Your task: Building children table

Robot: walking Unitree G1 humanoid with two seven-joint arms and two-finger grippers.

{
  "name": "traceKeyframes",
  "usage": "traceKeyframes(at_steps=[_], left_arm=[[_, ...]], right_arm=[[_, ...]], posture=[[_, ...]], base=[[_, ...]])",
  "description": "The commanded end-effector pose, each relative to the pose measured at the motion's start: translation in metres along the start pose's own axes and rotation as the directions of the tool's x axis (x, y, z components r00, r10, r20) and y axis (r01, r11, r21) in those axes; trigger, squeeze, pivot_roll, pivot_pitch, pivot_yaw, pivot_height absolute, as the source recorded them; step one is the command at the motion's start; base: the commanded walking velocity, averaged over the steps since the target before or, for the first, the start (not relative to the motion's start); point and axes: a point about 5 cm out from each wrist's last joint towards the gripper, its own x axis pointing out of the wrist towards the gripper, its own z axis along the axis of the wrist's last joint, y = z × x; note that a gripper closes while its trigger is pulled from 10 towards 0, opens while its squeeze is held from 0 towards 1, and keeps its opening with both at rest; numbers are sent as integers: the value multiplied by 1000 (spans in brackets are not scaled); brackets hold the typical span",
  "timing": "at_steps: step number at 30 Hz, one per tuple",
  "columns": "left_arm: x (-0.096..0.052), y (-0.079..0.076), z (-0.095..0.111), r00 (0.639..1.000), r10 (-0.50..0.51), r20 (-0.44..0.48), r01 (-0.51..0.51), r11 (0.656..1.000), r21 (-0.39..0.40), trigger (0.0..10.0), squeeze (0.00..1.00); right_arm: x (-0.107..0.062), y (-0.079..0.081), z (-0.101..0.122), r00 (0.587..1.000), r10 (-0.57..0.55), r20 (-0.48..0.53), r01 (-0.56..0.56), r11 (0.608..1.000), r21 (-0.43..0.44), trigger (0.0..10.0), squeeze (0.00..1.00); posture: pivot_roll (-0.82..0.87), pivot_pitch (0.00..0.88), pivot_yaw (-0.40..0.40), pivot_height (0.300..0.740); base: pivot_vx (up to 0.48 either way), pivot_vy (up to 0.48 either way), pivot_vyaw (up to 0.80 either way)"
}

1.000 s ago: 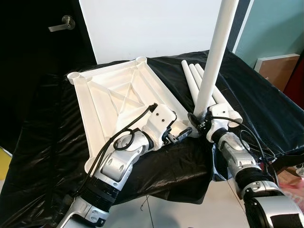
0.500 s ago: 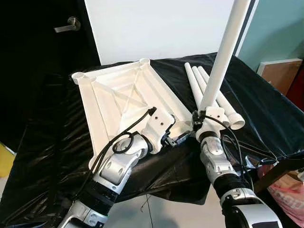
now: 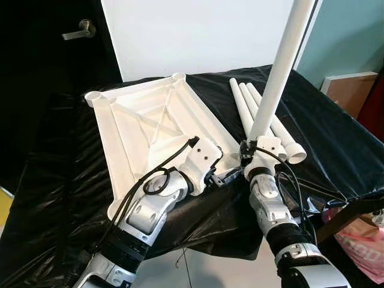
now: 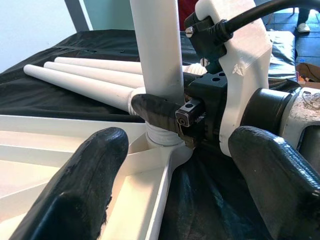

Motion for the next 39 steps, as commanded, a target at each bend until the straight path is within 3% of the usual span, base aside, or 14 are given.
traceKeyframes(at_steps=[1, 3, 4, 9, 14, 15, 22, 23, 24, 26, 28, 32, 38, 39], left_arm=[[-2, -4, 1, 998, -58, -1, 58, 998, 12, 10000, 0], [-2, -4, 1, 998, -58, -1, 58, 998, 12, 10000, 0], [-2, -3, 1, 998, -56, -1, 56, 998, 12, 10000, 0], [-2, -3, 1, 999, -51, 0, 51, 999, 13, 10000, 0], [-1, -2, 2, 999, -46, 1, 46, 999, 11, 10000, 0], [-1, -2, 2, 999, -43, 1, 43, 999, 11, 10000, 0], [-1, 0, 2, 999, -36, 1, 36, 999, 12, 10000, 0], [-1, 1, 3, 999, -34, 2, 34, 999, 12, 10000, 0], [-1, 1, 3, 999, -34, 2, 34, 999, 12, 10000, 0], [0, 3, 3, 1000, -30, 4, 30, 999, 14, 10000, 0], [0, 3, 3, 1000, -30, 4, 30, 999, 14, 10000, 0], [0, 5, 5, 1000, -24, 7, 24, 1000, 16, 10000, 0], [0, 6, 5, 1000, -20, 8, 20, 1000, 16, 10000, 0], [-1, 5, 5, 1000, -17, 10, 17, 1000, 15, 10000, 0]], right_arm=[[-5, -6, -15, 997, -27, -71, 27, 1000, 7, 10000, 0], [-5, -6, -15, 997, -27, -71, 27, 1000, 7, 10000, 0], [-5, -8, -13, 998, -18, -57, 19, 1000, 11, 10000, 1000], [-3, -13, -3, 999, 46, 6, -46, 999, 11, 10000, 1000], [-2, -21, 2, 980, 199, 24, -199, 980, 5, 10000, 1000], [-1, -26, 3, 972, 235, 23, -235, 972, 0, 10000, 0], [0, -30, 5, 923, 384, 2, -384, 922, -47, 10000, 0], [0, -30, 5, 896, 444, -17, -444, 894, -67, 10000, 0], [0, -30, 5, 896, 444, -17, -444, 894, -67, 10000, 0], [2, -29, 4, 845, 532, -59, -535, 838, -106, 10000, 0], [2, -29, 4, 845, 532, -59, -535, 838, -106, 10000, 0], [14, -33, 7, 790, 597, -139, -613, 770, -175, 10000, 0], [17, -35, 8, 781, 604, -158, -624, 760, -180, 10000, 0], [18, -37, 6, 776, 605, -178, -630, 755, -181, 0, 0]], posture=[[-137, 0, 2, 740], [-137, 0, 2, 740], [-135, 0, 1, 740], [-135, 0, -3, 740], [-134, 0, -8, 740], [-133, 0, -6, 740], [-135, 0, -5, 740], [-137, 0, -4, 740], [-137, 0, -4, 740], [-139, 0, -2, 740], [-139, 0, -2, 740], [-132, 0, -5, 740], [-127, 0, -7, 740], [-127, 0, -7, 740]], base=[[0, 0, 0], [0, 0, 0], [0, 0, 0], [0, 0, 0], [0, 0, 0], [0, 0, 0], [0, 0, 0], [0, 0, 0], [0, 0, 0], [0, 0, 0], [0, 0, 0], [0, 0, 0], [0, 0, 0], [0, 0, 0]])
